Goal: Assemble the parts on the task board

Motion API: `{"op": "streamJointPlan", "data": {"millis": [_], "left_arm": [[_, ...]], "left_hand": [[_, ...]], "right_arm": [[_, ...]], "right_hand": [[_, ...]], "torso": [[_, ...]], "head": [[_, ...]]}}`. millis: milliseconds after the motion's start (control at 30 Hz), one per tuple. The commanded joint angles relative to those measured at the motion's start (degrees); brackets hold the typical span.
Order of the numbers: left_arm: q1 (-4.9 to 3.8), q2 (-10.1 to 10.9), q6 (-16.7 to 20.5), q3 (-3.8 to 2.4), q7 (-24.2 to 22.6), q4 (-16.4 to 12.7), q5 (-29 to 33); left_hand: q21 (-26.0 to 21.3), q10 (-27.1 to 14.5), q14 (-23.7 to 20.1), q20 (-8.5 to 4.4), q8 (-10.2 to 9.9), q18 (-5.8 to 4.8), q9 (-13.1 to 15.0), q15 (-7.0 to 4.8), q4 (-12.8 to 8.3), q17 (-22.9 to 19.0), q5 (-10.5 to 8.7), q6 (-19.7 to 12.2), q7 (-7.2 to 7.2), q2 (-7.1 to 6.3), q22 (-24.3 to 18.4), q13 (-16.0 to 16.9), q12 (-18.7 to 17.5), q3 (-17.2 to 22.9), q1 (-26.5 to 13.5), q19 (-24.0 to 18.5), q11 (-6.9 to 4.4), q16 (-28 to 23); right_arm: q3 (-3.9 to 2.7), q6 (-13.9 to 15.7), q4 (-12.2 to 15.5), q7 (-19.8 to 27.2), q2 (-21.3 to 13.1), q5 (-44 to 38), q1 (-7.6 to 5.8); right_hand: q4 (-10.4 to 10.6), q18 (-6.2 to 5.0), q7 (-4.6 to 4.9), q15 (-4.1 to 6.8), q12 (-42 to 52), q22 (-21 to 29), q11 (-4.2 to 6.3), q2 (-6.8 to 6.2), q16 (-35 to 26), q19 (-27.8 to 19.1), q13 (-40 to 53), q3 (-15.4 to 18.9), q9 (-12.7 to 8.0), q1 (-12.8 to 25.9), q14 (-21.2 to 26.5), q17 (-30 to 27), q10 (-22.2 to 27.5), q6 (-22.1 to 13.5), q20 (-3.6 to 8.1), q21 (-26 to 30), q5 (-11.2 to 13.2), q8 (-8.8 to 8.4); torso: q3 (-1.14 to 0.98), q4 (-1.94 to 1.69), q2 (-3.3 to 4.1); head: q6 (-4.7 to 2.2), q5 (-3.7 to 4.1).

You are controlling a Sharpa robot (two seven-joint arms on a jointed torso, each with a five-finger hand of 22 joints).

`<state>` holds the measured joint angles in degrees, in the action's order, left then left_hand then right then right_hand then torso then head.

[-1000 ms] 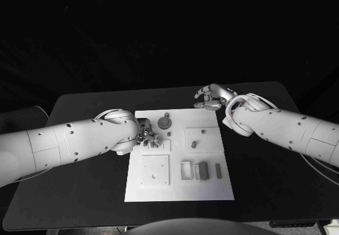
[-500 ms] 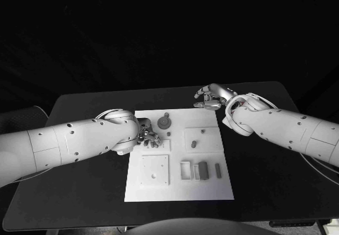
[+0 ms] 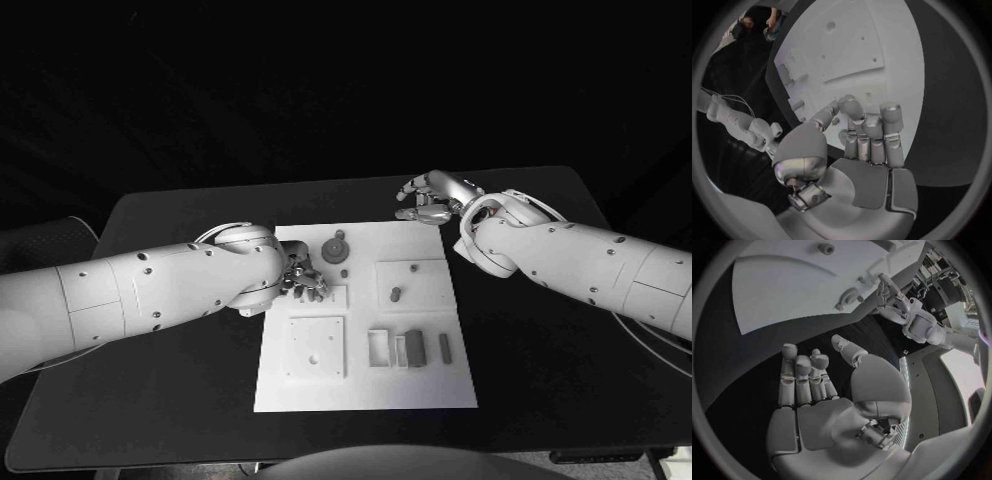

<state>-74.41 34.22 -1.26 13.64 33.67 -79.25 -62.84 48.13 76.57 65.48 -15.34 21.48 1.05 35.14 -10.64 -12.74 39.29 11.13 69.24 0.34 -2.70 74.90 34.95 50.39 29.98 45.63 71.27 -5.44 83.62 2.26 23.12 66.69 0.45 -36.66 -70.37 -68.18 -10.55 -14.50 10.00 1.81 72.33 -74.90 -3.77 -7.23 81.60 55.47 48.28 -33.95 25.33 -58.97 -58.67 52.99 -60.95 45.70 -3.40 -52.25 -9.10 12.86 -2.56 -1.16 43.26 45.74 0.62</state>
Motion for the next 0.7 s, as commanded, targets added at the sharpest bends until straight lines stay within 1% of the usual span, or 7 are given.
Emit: {"op": "streamJointPlan", "data": {"millis": [33, 133, 167, 200, 233, 533, 700], "left_arm": [[0.01, -0.2, -0.6, -0.04, -1.2, -0.4, -0.3], [0.01, -0.2, -0.7, -0.04, -1.4, -0.6, -0.4], [0.01, -0.2, -0.7, -0.04, -1.4, -0.7, -0.5], [0.01, -0.1, -0.7, -0.04, -1.5, -0.8, -0.5], [0.02, -0.1, -0.6, -0.04, -1.5, -0.8, -0.5], [0.08, -0.1, 0.0, -0.04, -1.8, -1.2, -0.7], [0.19, -0.1, 0.4, -0.04, -1.9, -1.7, -3.4]], "left_hand": [[0.4, -0.1, -0.1, 0.05, 0.2, 2.61, 0.0, -0.73, -1.1, 0.0, -0.31, 0.1, 0.27, 1.52, 1.0, 0.0, 0.4, 0.2, 2.1, -0.2, -0.15, 0.4], [0.5, -0.1, -0.1, 0.09, 0.3, 2.61, 0.0, -0.72, -2.3, 0.0, -0.67, 0.0, 0.28, 2.72, 1.0, -0.1, 0.5, 0.6, 3.9, -0.2, -0.14, 0.4], [0.5, -0.2, -0.1, 0.13, 0.3, 2.58, 0.0, -0.69, -2.5, 0.0, -1.29, 0.0, 0.29, 2.99, 1.0, -0.1, 0.5, 0.7, 4.3, -0.2, -0.11, 0.4], [0.5, -0.2, -0.1, 0.16, 0.3, 2.56, -0.1, -0.67, -2.7, -0.1, -3.42, -0.1, 0.31, 3.19, 1.0, -0.1, 0.5, 0.8, 5.0, -0.2, -0.07, 0.4], [0.5, -0.2, -0.1, 0.17, 0.3, 2.55, -0.1, -0.66, -2.7, -0.1, -3.82, -0.1, 0.32, 3.26, 0.9, -0.2, 0.5, 0.9, 5.2, -0.2, -0.07, 0.4], [0.5, -0.3, -0.1, 0.23, 0.4, 2.52, -0.1, -0.62, -2.7, -0.1, -4.53, -0.2, 0.35, 3.85, 0.9, -0.3, 0.5, 1.1, 5.8, -0.3, -0.04, 0.4], [0.5, -0.2, -0.1, 0.24, 0.4, 2.50, -0.2, -0.61, -2.7, -0.1, -4.62, -0.1, 0.36, 4.01, 0.9, -0.3, 0.5, 1.1, 5.9, -0.3, -0.04, 0.4]], "right_arm": [[-0.02, -0.7, 0.1, 0.2, 0.0, 0.0, 0.02], [-0.01, -0.7, 0.0, 0.2, -0.1, 0.2, 0.02], [-0.01, -0.7, 0.0, 0.2, -0.1, 0.2, 0.02], [-0.01, -0.7, 0.0, 0.2, -0.1, 0.2, 0.02], [-0.01, -0.7, 0.0, 0.2, -0.1, 0.2, 0.02], [-0.01, -0.9, 0.0, 0.2, 0.0, 0.2, 0.02], [-0.01, -0.9, 0.1, 0.3, 0.0, 0.2, 0.02]], "right_hand": [[0.3, -0.50, 0.28, 0.41, 0.4, -0.4, 0.00, -0.21, 0.3, -0.2, -0.1, 0.0, -0.1, 0.6, 0.1, -0.1, 0.6, 0.1, 0.02, 0.2, 0.2, 0.26], [0.4, -0.50, 0.28, 0.42, 0.4, -0.4, 0.00, -0.22, 0.3, -0.2, -0.1, 0.1, -0.1, 0.7, 0.1, -0.1, 0.6, 0.1, 0.02, 0.2, 0.2, 0.27], [0.6, -0.50, 0.28, 0.41, 0.4, -0.4, 0.00, -0.18, 0.3, -0.2, -0.1, 0.1, -0.1, 0.8, 0.1, -0.1, 0.6, 0.1, 0.01, 0.2, 0.3, 0.27], [0.6, -0.50, 0.28, 0.42, 0.4, -0.4, 0.00, -0.16, 0.3, -0.2, -0.1, 0.1, -0.1, 0.8, 0.1, -0.1, 0.6, 0.1, 0.01, 0.2, 0.3, 0.28], [0.6, -0.50, 0.28, 0.42, 0.4, -0.4, 0.00, -0.15, 0.3, -0.2, -0.1, 0.1, -0.1, 0.9, 0.1, -0.1, 0.6, 0.1, 0.01, 0.2, 0.3, 0.28], [0.7, -0.50, 0.28, 0.42, 0.5, -0.4, 0.01, -0.16, 0.3, -0.2, -0.1, 0.1, -0.1, 0.9, 0.1, -0.1, 0.6, 0.1, 0.02, 0.2, 0.3, 0.29], [0.7, -0.50, 0.28, 0.42, 0.5, -0.4, 0.01, -0.21, 0.3, -0.2, -0.1, 0.1, -0.1, 0.9, 0.1, -0.1, 0.6, 0.1, 0.02, 0.2, 0.3, 0.28]], "torso": [[0.03, 0.00, 0.00], [0.04, -0.03, 0.01], [0.05, -0.04, 0.01], [0.04, -0.03, 0.01], [0.04, -0.03, 0.01], [0.03, -0.03, 0.00], [0.01, -0.01, 0.01]], "head": [[0.15, 0.00], [0.25, 0.00], [0.26, 0.02], [0.26, 0.02], [0.26, 0.02], [0.37, 0.01], [0.43, 0.01]]}}
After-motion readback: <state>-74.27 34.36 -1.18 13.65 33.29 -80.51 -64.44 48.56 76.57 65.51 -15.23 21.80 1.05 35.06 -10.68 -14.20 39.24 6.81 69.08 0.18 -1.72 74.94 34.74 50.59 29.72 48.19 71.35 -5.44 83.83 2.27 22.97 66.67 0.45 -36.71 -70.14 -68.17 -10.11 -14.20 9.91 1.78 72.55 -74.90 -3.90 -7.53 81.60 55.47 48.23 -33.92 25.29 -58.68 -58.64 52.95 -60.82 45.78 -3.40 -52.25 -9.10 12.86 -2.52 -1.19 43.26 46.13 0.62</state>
